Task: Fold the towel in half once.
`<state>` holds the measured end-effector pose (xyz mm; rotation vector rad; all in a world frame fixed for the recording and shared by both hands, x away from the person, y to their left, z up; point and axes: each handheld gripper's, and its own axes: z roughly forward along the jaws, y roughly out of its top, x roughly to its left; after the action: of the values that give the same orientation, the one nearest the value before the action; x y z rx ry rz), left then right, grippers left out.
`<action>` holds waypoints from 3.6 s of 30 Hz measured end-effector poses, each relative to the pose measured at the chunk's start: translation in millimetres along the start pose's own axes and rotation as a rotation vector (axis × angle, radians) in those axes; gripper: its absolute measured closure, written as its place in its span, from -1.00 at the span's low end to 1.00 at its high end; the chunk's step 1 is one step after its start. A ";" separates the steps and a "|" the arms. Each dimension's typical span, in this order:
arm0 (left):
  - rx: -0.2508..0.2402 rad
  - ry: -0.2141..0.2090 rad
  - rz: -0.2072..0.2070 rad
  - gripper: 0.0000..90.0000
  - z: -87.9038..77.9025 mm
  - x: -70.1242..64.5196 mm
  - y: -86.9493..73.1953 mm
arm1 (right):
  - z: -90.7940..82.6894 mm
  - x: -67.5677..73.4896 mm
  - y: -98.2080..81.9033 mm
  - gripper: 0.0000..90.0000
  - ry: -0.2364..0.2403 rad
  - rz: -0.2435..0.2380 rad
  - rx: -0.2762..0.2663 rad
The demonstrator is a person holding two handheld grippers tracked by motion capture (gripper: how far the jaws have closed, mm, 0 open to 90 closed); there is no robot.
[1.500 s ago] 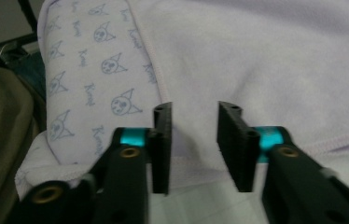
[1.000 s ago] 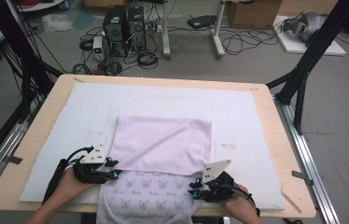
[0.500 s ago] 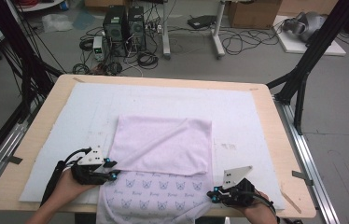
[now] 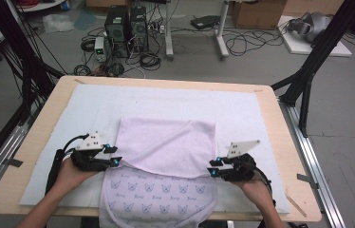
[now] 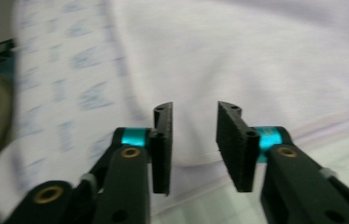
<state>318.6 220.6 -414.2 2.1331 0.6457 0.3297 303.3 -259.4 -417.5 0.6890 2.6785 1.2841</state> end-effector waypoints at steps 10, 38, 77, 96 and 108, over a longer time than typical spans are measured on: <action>-0.080 0.033 -0.068 0.14 -0.2 28.9 23.2 | 11.1 -69.4 33.3 0.12 -0.112 0.065 0.011; 0.022 0.282 -0.149 0.94 56.4 124.8 82.0 | 30.3 -151.4 94.6 0.92 -0.256 0.078 0.049; 0.055 0.020 -0.036 0.36 39.4 59.3 5.9 | 51.4 -85.8 34.8 0.27 -0.112 0.066 0.086; -0.016 0.047 -0.027 0.96 15.5 51.2 17.6 | 27.1 -75.6 40.8 0.94 -0.116 0.037 -0.025; -0.053 -0.007 0.105 0.95 -50.3 -24.2 -9.8 | -16.8 11.5 20.9 0.94 -0.030 -0.061 -0.071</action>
<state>272.7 245.6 -392.3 2.1205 0.5165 0.3919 296.0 -255.1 -389.7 0.6076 2.5954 1.3347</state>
